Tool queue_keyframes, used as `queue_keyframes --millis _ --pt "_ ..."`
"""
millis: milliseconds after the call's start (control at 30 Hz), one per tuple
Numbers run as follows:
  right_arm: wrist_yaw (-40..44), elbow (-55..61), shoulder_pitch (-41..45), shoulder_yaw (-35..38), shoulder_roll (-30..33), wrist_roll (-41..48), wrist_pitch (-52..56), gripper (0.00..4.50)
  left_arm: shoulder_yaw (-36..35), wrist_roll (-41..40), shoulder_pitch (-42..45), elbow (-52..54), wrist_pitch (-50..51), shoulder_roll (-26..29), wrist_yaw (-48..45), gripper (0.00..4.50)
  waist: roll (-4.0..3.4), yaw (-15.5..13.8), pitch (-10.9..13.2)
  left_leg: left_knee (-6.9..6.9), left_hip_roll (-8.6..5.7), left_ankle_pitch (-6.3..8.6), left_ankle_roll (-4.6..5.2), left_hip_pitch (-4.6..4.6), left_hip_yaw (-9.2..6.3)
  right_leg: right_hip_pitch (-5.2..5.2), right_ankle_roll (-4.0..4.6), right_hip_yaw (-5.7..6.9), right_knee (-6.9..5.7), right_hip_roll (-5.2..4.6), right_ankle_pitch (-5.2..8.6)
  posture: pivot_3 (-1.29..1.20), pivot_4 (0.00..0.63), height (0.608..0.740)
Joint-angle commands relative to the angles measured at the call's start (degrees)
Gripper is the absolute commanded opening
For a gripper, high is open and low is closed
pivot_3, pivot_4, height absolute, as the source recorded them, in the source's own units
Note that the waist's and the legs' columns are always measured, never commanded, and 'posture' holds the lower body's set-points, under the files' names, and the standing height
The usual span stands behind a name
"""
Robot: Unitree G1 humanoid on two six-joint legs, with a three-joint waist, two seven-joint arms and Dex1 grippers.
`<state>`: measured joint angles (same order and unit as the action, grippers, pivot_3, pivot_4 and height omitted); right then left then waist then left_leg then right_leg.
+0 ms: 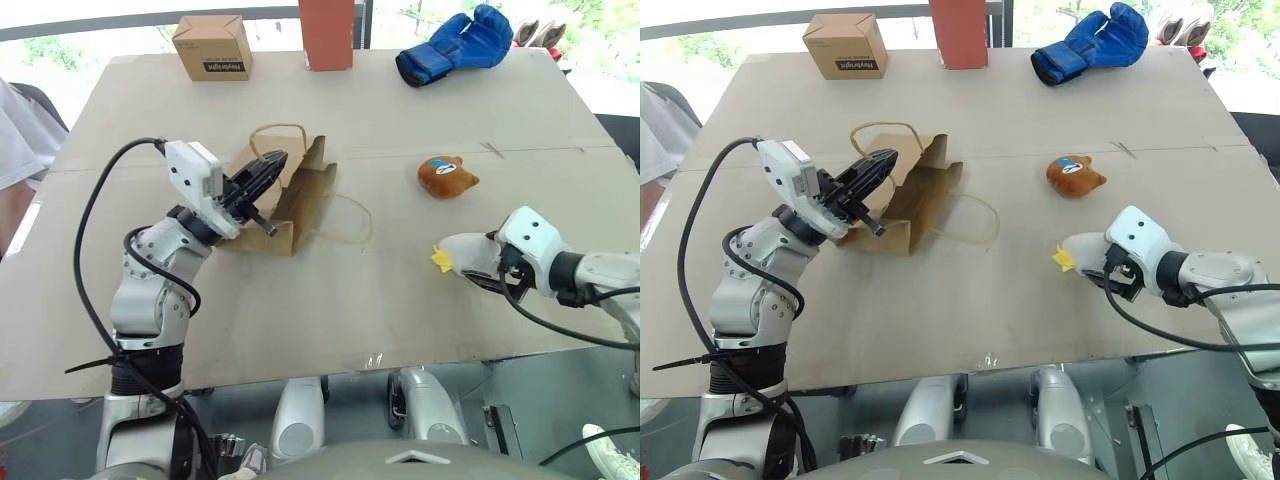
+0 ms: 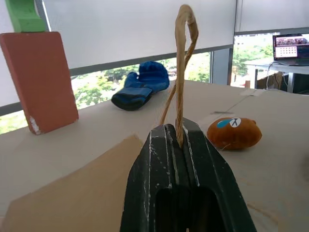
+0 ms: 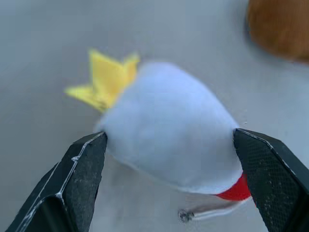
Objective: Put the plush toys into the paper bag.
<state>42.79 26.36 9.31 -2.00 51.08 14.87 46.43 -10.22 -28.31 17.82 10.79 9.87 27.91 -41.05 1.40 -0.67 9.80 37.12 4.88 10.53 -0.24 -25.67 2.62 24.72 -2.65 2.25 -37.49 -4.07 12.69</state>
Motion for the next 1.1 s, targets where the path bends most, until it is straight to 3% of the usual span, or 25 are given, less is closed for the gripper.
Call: queue_keyframes --millis 33,200,267,333,467,733,900,1100 --pt "-0.2 -5.5 2.3 -2.1 -2.8 -1.6 -4.3 2.92 -0.1 -2.6 1.3 1.9 0.1 0.7 -2.9 0.0 0.02 0.0 0.0 0.01 0.0 0.0 0.0 0.0 -0.01 0.0 0.0 -0.01 0.0 0.02 0.0 0.0 0.15 0.714" --pt "0.8 -4.4 1.4 -1.0 -2.7 -2.5 -9.5 0.6 -1.4 -7.6 0.2 4.0 3.7 1.3 -5.3 0.0 0.04 -0.1 0.0 0.04 0.0 0.0 0.0 -0.02 -0.03 -0.01 -0.01 -0.02 -0.01 0.02 0.0 0.0 0.15 0.714" --pt "1.5 0.3 4.2 1.4 -6.4 3.4 -8.5 0.03 -1.6 -10.0 -0.2 5.3 5.4 1.5 -6.2 0.0 0.05 -0.1 0.0 0.05 0.0 0.0 0.0 -0.02 -0.03 -0.01 -0.01 -0.02 -0.01 0.02 0.0 0.0 0.15 0.714" --pt "0.6 3.1 9.2 0.6 -10.6 6.3 -7.6 0.03 -1.4 -12.2 -0.6 6.7 7.1 1.5 -6.8 0.0 -0.01 0.3 0.0 0.04 0.02 0.0 0.0 -0.02 -0.04 0.0 -0.01 -0.02 -0.03 0.04 0.0 0.0 0.15 0.714" --pt "-1.6 -0.6 22.2 -9.2 -20.2 2.0 -10.4 0.03 -0.1 -14.3 -0.6 8.2 9.1 0.9 -7.2 0.0 -0.04 1.3 0.1 0.07 0.04 -0.01 0.0 0.03 -0.09 0.05 -0.01 -0.07 -0.24 0.1 0.0 0.0 0.15 0.714" --pt "2.8 -23.9 35.2 -26.4 -29.1 -13.0 -29.8 0.03 1.4 -14.0 1.0 8.2 9.8 0.1 -6.9 0.0 0.02 0.1 0.1 0.06 -0.02 0.0 0.01 -0.12 -0.15 0.03 0.17 0.0 -0.1 0.09 -0.14 0.0 0.15 0.714" --pt "6.8 -24.7 35.6 -22.8 -28.1 -11.1 -29.7 0.03 0.7 -13.1 0.3 8.8 9.0 0.5 -6.6 0.0 0.01 -0.3 0.1 0.06 -0.01 -0.01 0.0 -0.08 -0.19 0.04 0.14 0.01 -0.22 0.11 -0.15 0.0 0.15 0.714" --pt "8.4 -10.5 25.8 -18.5 -23.0 -6.5 -20.8 0.03 -0.5 -12.6 5.9 4.4 8.0 2.2 -9.1 0.0 0.01 -0.2 0.1 0.06 -0.01 -0.01 0.0 -0.09 -0.18 0.03 0.16 0.01 -0.19 0.1 -0.15 0.0 0.15 0.714"
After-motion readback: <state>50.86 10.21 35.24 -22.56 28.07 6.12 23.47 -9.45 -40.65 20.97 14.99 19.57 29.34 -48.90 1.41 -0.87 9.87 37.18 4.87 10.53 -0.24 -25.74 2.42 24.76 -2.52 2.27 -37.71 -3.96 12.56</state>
